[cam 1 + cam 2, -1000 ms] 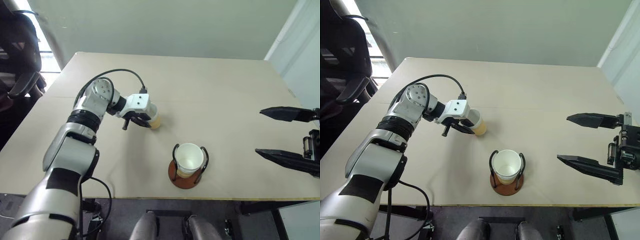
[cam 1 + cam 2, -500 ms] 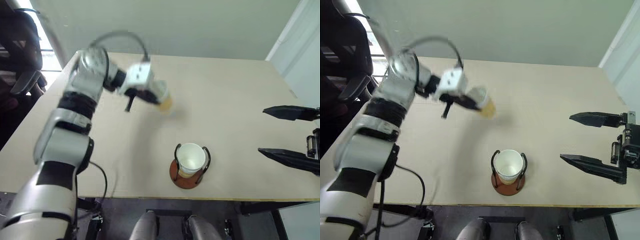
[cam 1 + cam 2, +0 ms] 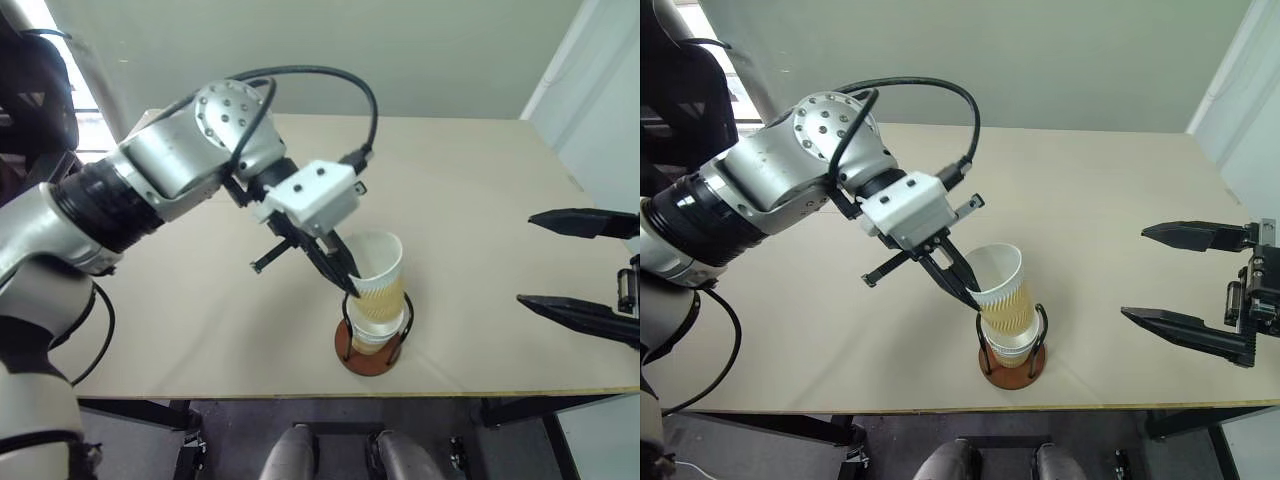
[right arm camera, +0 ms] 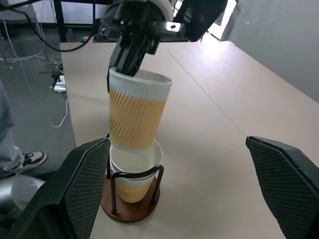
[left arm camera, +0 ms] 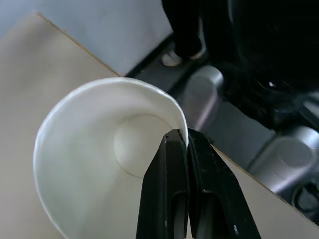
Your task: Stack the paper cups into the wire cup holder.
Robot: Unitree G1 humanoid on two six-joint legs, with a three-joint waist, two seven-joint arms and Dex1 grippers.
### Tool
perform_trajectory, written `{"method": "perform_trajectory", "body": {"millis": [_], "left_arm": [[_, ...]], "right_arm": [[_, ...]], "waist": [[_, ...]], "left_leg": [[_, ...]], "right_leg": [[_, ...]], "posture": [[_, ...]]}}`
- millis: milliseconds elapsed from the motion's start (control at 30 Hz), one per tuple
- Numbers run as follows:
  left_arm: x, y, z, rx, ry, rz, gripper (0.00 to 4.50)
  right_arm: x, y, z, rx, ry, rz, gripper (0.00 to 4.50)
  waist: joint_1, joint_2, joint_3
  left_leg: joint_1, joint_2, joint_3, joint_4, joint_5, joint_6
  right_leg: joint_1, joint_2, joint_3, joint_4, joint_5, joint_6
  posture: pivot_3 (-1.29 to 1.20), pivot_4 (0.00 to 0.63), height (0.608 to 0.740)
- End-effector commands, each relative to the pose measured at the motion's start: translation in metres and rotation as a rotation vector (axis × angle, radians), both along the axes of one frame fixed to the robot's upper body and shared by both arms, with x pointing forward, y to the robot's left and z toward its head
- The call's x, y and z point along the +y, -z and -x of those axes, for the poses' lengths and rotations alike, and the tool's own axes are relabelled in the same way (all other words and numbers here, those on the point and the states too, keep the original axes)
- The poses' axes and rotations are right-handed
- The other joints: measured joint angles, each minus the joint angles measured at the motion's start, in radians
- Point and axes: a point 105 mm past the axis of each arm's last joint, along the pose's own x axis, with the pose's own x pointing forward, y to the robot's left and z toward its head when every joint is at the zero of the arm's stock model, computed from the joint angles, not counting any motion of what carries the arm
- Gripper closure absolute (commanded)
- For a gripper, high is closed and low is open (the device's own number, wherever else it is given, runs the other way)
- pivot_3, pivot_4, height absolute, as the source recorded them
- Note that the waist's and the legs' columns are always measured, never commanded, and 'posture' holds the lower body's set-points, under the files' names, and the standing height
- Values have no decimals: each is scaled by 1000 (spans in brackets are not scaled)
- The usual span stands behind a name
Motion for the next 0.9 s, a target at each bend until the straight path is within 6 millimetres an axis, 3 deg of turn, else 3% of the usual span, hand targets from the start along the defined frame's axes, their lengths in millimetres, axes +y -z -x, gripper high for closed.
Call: {"method": "perform_trajectory", "body": {"millis": [33, 667, 767, 900], "left_arm": [[1, -2, -2, -45, 45, -35, 4484], [-6, 15, -17, -67, 51, -70, 4484], [-5, 16, -15, -58, 58, -69, 3901], [-4, 17, -14, -57, 56, -59, 2520]], "right_arm": [[-2, -9, 6, -54, 20, 1, 0], [0, -5, 6, -51, 31, -6, 0], [1, -4, 5, -46, 28, -5, 0], [3, -2, 4, -41, 19, -6, 0]], "waist": [[0, 1, 0], [0, 1, 1], [0, 1, 1], [0, 1, 1]], "left_leg": [[-1, 0, 0, 1, 0, 0], [-4, 0, 0, 5, -4, 0], [-4, 0, 0, 5, -5, 0], [-4, 0, 0, 5, -5, 0]], "right_leg": [[0, 0, 0, 0, 0, -1], [-1, 0, 0, -2, 2, 2], [-1, 0, 0, -2, 2, 3], [-1, 0, 0, -2, 1, 3]], "posture": [[0, 150, 740], [0, 150, 740], [0, 150, 740], [0, 150, 740]]}}
